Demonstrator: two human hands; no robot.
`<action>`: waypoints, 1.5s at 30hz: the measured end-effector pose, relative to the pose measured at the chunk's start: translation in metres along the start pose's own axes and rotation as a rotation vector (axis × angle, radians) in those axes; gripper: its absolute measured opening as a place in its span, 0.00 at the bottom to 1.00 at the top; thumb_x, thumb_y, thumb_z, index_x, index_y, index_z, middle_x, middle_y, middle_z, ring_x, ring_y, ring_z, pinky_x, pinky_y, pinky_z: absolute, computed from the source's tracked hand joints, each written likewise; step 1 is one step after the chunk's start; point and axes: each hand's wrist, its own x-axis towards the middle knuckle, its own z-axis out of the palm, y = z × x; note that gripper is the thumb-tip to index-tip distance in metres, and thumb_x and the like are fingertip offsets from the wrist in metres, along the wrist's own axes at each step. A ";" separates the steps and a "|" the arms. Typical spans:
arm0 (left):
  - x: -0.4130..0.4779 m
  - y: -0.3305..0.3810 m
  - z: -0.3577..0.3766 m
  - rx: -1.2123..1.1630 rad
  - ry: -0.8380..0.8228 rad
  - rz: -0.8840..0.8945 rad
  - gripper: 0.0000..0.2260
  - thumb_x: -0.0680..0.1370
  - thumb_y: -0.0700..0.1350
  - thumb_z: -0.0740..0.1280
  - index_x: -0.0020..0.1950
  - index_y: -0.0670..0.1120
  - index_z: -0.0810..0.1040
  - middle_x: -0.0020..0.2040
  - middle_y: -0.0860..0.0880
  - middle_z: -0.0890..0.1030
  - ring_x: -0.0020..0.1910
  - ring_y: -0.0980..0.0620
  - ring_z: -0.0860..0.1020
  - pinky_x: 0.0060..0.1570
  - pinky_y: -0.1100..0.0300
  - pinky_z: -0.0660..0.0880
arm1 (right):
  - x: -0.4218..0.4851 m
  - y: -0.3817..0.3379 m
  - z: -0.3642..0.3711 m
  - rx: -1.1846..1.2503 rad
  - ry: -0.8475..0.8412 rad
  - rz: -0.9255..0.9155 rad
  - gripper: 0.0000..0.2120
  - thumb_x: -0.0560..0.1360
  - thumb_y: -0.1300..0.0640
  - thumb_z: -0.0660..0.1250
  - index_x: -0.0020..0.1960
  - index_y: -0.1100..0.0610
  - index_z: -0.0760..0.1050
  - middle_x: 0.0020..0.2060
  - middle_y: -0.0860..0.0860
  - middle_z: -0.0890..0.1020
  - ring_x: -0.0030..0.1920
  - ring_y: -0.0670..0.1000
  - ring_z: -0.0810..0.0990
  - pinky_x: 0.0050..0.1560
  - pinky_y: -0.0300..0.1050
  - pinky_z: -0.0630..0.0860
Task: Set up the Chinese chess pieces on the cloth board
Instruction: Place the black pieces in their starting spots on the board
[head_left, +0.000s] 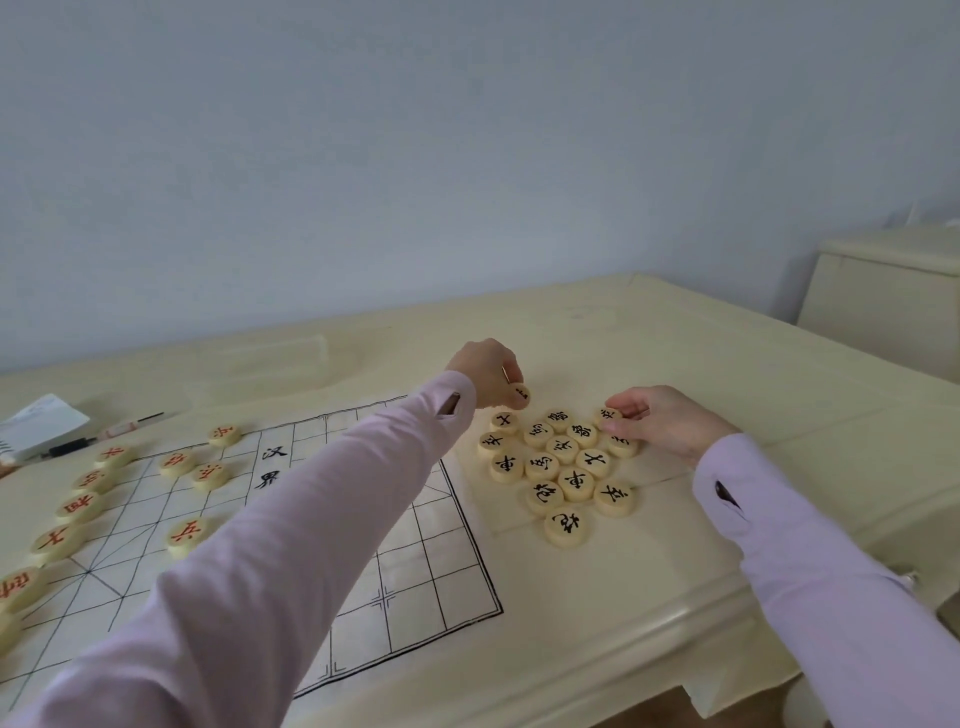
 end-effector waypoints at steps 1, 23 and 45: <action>-0.004 -0.004 -0.005 -0.054 0.000 -0.002 0.11 0.71 0.43 0.73 0.52 0.43 0.81 0.44 0.46 0.83 0.38 0.52 0.79 0.35 0.63 0.73 | 0.000 -0.001 0.000 -0.006 0.005 0.005 0.24 0.72 0.59 0.71 0.66 0.63 0.72 0.55 0.56 0.76 0.56 0.48 0.72 0.64 0.42 0.67; -0.076 -0.066 -0.045 -0.197 -0.307 -0.222 0.09 0.73 0.45 0.72 0.50 0.44 0.84 0.39 0.50 0.84 0.36 0.58 0.82 0.52 0.69 0.73 | -0.035 -0.090 0.059 -0.274 -0.084 -0.279 0.14 0.75 0.54 0.68 0.59 0.55 0.79 0.56 0.52 0.81 0.58 0.50 0.78 0.62 0.44 0.71; -0.066 -0.058 -0.043 -0.242 0.037 -0.172 0.05 0.77 0.38 0.64 0.49 0.40 0.79 0.33 0.48 0.77 0.29 0.54 0.75 0.28 0.68 0.77 | -0.030 -0.092 0.051 -0.312 -0.022 -0.210 0.09 0.73 0.59 0.69 0.53 0.55 0.81 0.49 0.53 0.83 0.51 0.53 0.81 0.55 0.44 0.76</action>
